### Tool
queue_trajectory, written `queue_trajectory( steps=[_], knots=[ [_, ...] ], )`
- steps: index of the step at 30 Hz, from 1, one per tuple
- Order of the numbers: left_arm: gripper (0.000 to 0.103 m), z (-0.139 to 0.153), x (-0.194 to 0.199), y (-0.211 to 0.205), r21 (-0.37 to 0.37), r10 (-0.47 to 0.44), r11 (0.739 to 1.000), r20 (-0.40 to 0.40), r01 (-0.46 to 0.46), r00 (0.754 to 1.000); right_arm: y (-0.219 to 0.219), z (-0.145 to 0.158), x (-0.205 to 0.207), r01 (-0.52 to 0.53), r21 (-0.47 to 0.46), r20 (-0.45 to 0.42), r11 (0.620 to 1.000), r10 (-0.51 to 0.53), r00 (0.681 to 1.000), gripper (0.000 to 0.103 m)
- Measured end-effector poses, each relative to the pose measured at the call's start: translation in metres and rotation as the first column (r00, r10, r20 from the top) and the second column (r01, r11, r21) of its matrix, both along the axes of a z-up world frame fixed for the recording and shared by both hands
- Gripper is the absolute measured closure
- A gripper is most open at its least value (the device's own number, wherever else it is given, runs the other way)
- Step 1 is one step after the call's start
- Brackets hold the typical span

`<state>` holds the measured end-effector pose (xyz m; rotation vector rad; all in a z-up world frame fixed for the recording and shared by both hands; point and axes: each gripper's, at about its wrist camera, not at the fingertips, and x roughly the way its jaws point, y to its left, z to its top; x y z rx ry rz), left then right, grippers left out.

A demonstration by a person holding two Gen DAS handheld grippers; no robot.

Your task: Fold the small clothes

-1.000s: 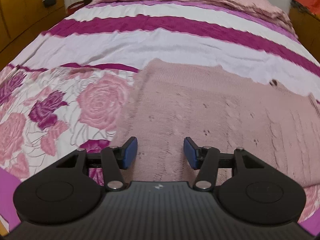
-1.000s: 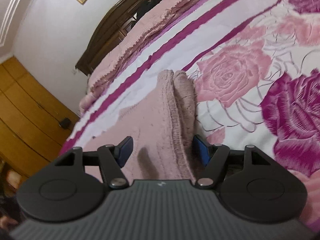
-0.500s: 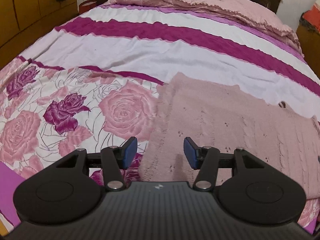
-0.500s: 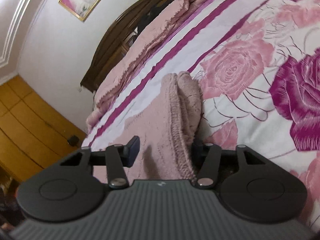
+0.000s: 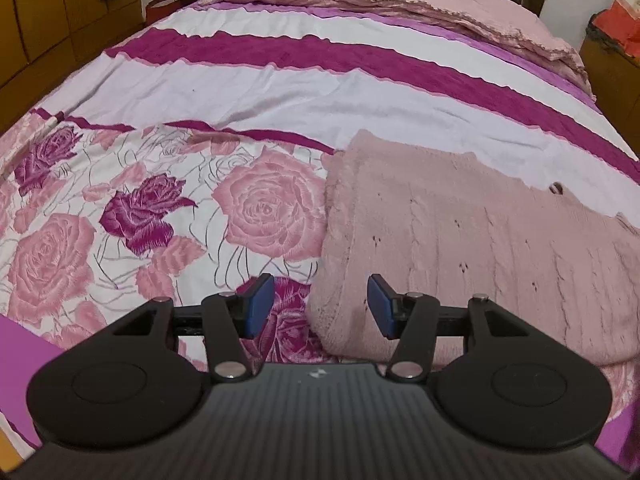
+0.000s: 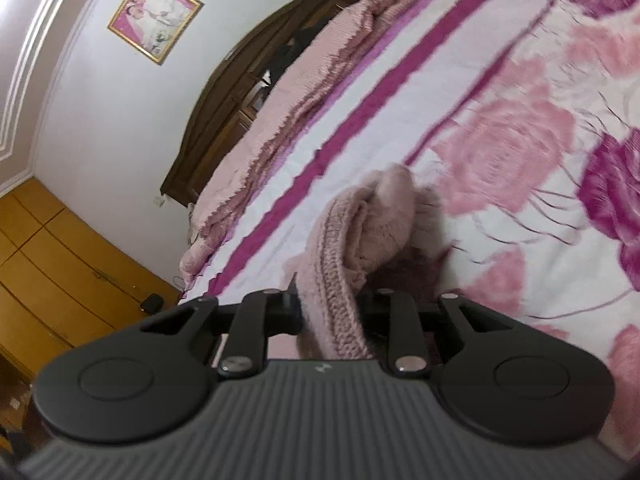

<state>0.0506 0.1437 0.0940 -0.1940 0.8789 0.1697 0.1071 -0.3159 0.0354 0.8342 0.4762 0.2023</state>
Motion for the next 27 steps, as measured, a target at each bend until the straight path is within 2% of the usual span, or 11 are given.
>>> queue_trajectory(
  steps=[7,15,21,27],
  knots=[
    [0.044,0.007,-0.010,0.011,-0.002,-0.020,1.000,0.036,0.020,0.999,0.040,0.038,0.008,-0.020,-0.075,0.041,0.997,0.023,0.999,0.078],
    [0.044,0.007,-0.008,0.029,-0.006,-0.029,1.000,0.056,0.030,0.998,0.118,0.081,0.024,-0.089,-0.134,0.076,0.987,0.100,0.992,0.078],
    [0.044,0.004,-0.007,0.047,-0.001,-0.023,1.000,0.064,0.023,0.998,0.182,0.090,0.037,-0.168,-0.178,0.066,0.970,0.182,0.981,0.078],
    [0.044,0.000,-0.013,0.071,-0.009,0.009,1.000,0.069,-0.009,0.998,0.250,0.080,0.043,-0.243,-0.261,0.039,0.934,0.262,0.964,0.078]
  ],
)
